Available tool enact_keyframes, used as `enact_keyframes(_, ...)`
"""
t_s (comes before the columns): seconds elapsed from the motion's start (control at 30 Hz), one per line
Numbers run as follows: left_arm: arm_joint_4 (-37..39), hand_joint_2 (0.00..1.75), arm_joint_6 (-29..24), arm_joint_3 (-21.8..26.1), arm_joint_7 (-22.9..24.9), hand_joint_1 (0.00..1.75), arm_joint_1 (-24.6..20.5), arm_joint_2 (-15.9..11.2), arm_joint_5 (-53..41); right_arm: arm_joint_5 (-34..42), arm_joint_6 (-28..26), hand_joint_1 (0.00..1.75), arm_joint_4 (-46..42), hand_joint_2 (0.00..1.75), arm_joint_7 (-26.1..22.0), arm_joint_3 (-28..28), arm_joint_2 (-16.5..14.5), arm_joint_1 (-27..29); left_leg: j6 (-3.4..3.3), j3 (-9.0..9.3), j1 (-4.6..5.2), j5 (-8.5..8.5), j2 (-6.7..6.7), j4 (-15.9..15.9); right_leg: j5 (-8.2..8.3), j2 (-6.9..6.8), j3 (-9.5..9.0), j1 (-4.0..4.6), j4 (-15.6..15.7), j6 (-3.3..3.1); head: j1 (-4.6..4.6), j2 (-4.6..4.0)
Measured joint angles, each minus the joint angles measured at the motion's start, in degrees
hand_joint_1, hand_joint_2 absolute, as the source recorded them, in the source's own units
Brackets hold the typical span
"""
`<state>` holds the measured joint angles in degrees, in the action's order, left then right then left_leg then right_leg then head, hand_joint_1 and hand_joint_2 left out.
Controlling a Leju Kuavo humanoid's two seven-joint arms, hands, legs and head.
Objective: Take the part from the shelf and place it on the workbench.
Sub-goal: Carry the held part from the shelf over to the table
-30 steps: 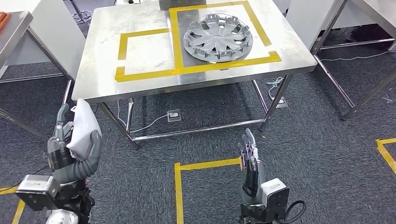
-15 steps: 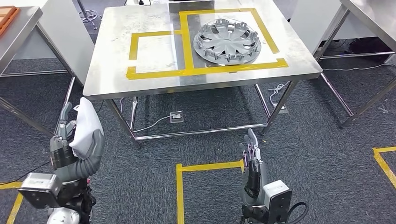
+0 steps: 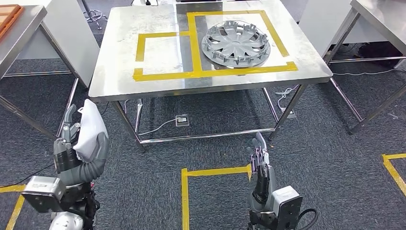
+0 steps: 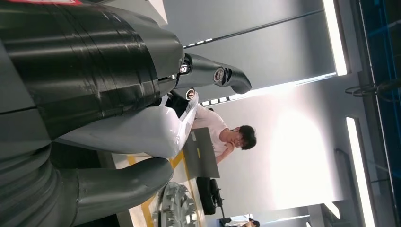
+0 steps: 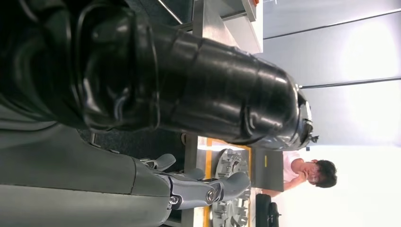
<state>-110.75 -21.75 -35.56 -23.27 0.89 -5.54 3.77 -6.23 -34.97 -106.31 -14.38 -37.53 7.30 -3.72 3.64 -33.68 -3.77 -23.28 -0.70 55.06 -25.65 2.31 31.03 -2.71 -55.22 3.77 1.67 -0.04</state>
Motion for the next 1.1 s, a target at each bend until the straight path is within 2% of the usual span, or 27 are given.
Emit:
enact_keyframes(0.3,0.0,1.75,-1.57,0.0,2.4,1.75,0.0,0.1,-1.38,0.22,-0.09,0.0,-0.02,0.0,0.02,0.0,0.0,0.03,-0.02,-0.02,0.0,-0.01,0.0,0.09,0.01,0.0,-0.03,-0.01,0.0,0.06,-0.02,0.0)
enact_keyframes(1.1,-0.8,1.75,-2.75,0.11,3.61,1.75,0.45,-0.22,-1.18,3.12,2.44,0.0,0.15,0.0,-1.68,-0.75,-1.2,-1.15,-0.02,-0.08,0.0,-0.01,-0.05,0.16,0.01,-0.04,-0.09,-0.01,0.0,0.07,-0.09,0.0)
